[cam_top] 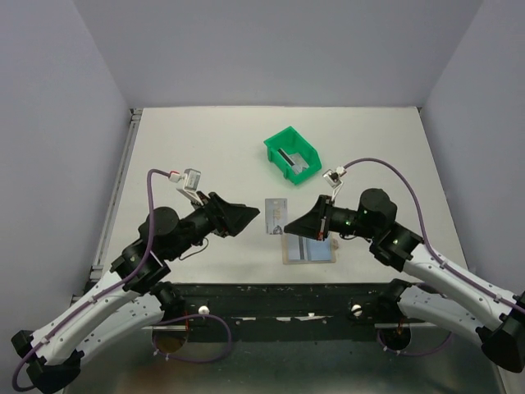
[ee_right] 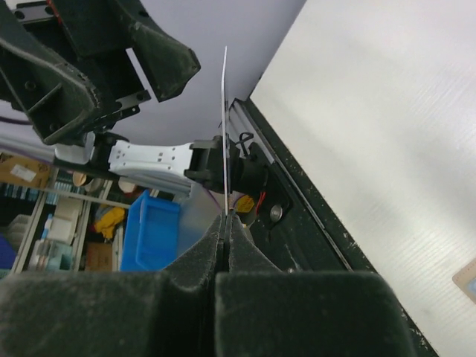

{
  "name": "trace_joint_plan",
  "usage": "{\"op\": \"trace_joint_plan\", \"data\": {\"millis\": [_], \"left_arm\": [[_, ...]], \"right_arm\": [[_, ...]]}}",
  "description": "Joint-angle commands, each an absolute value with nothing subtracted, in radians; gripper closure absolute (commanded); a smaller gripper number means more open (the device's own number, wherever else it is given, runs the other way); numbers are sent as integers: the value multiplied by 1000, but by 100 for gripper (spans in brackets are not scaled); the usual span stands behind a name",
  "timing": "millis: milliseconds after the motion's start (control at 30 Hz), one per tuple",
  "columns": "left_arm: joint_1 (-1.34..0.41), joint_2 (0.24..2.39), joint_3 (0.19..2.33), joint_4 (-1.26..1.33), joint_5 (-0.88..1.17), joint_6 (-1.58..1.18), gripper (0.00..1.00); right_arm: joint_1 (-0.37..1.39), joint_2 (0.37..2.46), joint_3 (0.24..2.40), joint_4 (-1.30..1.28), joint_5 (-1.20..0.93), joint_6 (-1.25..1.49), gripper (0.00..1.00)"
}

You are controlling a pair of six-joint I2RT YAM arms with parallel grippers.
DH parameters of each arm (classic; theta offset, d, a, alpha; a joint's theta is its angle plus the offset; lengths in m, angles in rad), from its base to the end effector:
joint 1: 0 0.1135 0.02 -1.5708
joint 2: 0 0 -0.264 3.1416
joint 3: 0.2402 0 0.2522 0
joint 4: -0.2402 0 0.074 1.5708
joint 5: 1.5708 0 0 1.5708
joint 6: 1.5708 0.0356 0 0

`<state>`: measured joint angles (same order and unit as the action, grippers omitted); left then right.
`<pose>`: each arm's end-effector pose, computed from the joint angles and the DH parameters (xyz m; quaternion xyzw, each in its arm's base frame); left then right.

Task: Put the credit cards into the card holder
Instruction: Insert the credit card into the card holder.

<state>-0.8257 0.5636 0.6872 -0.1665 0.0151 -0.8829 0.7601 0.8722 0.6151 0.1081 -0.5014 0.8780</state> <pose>0.0959 -0.1048 0.3396 -0.0154 0.7219 -0.5252 0.4502 0.1378 0.1546 0.2958 -0.1183 0.7423 0.5901 0.2944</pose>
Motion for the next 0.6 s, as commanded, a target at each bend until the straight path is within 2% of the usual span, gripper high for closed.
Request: {"op": "trace_joint_plan", "data": {"millis": [0,400,567], "left_arm": [[-821,587,703,-146,84,-861,27],[-821,624,664,-48,169,-903,35],[-821,638,643,26,213,-937,43]], "right_arm": [[733,856,640,146,-670,871,100],[713,856,617,279,-752,959,100],[713,865,612,282,-752,968,99]]}}
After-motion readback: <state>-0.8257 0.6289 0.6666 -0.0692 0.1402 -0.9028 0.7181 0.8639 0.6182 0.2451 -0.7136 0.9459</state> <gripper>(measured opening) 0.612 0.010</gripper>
